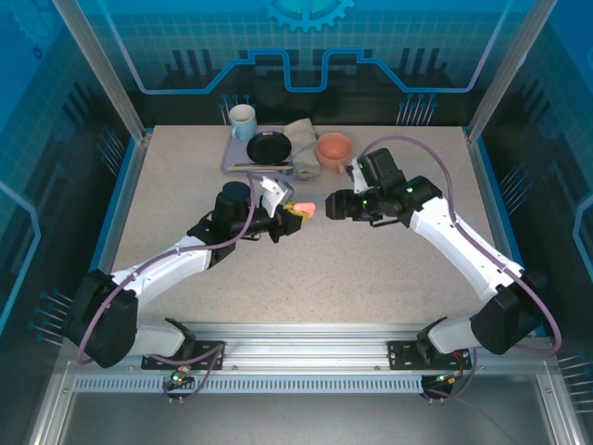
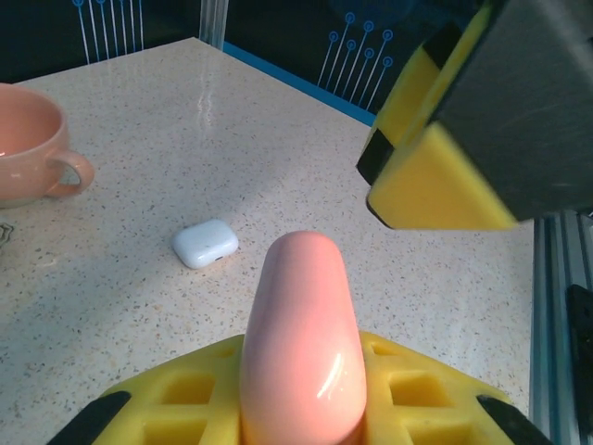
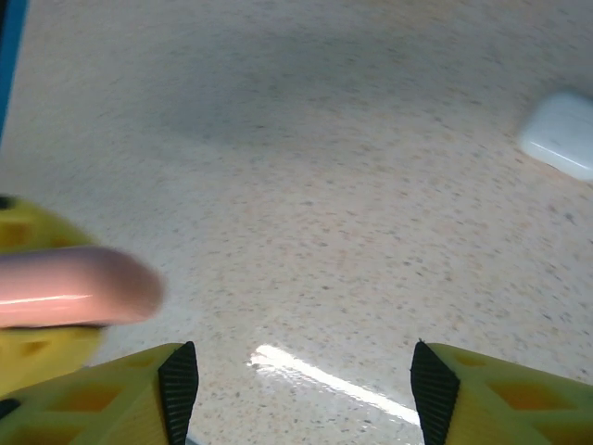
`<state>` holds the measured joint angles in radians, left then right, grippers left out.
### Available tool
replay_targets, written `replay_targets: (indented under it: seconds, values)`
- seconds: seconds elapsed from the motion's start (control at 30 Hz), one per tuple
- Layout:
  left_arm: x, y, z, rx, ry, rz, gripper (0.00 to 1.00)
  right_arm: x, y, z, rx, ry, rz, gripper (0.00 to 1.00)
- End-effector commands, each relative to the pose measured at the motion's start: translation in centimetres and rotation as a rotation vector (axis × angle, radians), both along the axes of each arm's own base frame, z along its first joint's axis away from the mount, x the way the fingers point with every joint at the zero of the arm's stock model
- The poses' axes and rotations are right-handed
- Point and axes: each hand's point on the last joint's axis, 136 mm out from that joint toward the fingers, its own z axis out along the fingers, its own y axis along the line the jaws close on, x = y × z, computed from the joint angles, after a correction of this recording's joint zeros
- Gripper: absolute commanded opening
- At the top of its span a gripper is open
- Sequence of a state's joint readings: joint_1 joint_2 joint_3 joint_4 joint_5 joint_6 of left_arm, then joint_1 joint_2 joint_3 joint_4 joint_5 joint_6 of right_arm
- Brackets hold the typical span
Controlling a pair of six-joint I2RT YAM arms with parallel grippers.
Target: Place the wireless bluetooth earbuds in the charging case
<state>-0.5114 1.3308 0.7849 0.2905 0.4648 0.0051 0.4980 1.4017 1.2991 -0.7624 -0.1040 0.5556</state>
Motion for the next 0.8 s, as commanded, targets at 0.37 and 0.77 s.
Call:
replay_targets:
  seconds: [0.37, 0.77]
  values:
    - [1.5, -2.1, -3.2, -0.03, 0.238, -0.029, 0.0, 0.8, -3.6, -4.6, -0.034, 0.072, -0.193, 0.65]
    - [3.2, -4.9, -14.3, 0.048, 0.808, -0.008, 0.0, 0.3, -5.0, -5.8, -0.041, 0.088, -0.272, 0.65]
